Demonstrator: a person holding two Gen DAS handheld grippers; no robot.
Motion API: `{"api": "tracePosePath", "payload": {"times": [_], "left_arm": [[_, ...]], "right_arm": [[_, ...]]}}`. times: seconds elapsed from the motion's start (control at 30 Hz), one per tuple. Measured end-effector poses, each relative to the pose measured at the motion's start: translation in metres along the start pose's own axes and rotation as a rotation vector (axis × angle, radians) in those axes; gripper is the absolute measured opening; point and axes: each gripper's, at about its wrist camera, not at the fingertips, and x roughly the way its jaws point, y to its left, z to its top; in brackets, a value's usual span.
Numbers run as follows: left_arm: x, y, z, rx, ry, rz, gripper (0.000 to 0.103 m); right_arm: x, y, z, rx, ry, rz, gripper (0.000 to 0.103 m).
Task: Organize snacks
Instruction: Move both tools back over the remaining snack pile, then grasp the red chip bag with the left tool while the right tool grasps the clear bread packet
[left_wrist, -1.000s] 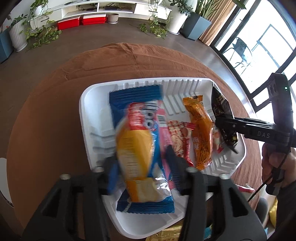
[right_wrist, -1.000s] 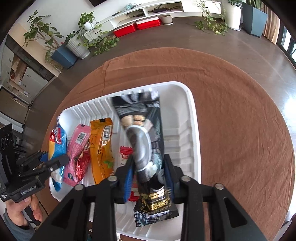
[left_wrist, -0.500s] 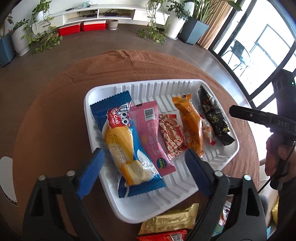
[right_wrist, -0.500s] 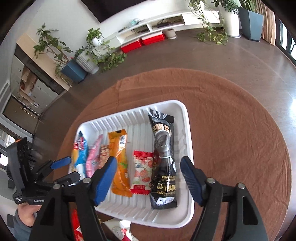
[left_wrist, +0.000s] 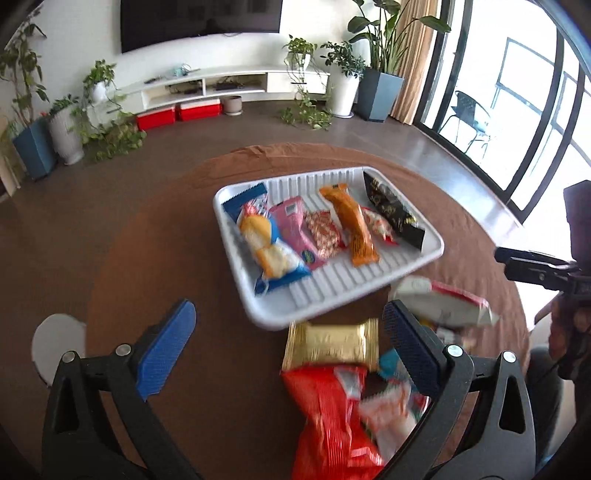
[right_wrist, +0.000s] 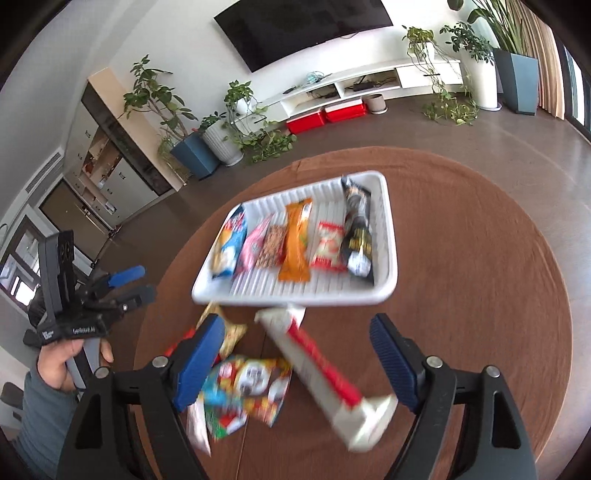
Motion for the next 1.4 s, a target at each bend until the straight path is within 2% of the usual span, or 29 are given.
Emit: {"api": "tracePosePath", "payload": {"times": [0.1,0.27,0.4,0.5,0.57,0.73,0.8,0.83,1.0,1.33,1.4], "left_arm": [[-0.019,-0.008,-0.038,-0.022,0.014,0.027,0.103],[-0.036,-0.018,-0.093,-0.098,-0.005,0.031,0.103],[-0.029,-0.032,-0.11,-0.042,0.04,0.056,0.103],[-0.023,-0.037,-0.107,-0.016,0.051,0.065,0.103],[-0.016,-0.036,-0.1,-0.015,0.064,0.055,0.102],[0.007,-0.035,-0.088,0.045,0.139,0.082,0.099],[0.014,-0.032,-0.084,0.052,0.161,0.088,0.09],[0.015,-0.029,-0.081,0.05,0.164,0.081,0.089],[0.025,-0.023,-0.073,0.081,0.2,0.094,0.088],[0.059,-0.04,-0.07,0.174,0.279,0.098,0.088],[0.064,-0.039,-0.069,0.173,0.294,0.084,0.072]], "right_arm": [[-0.014,0.011,-0.053,0.001,-0.021,-0.007,0.083],[-0.027,0.037,-0.12,-0.028,-0.044,-0.004,0.083],[-0.031,0.066,-0.145,-0.11,-0.067,-0.022,0.081],[-0.028,0.078,-0.15,-0.143,-0.063,-0.038,0.076],[-0.024,0.081,-0.153,-0.143,-0.044,-0.041,0.069],[-0.012,0.091,-0.159,-0.15,0.003,-0.045,0.064],[-0.009,0.093,-0.16,-0.15,0.016,-0.039,0.064],[-0.008,0.093,-0.16,-0.152,0.021,-0.037,0.063],[-0.003,0.094,-0.163,-0.156,0.044,-0.037,0.063],[-0.001,0.097,-0.163,-0.164,0.062,-0.044,0.063],[-0.001,0.097,-0.163,-0.162,0.063,-0.045,0.063]]}}
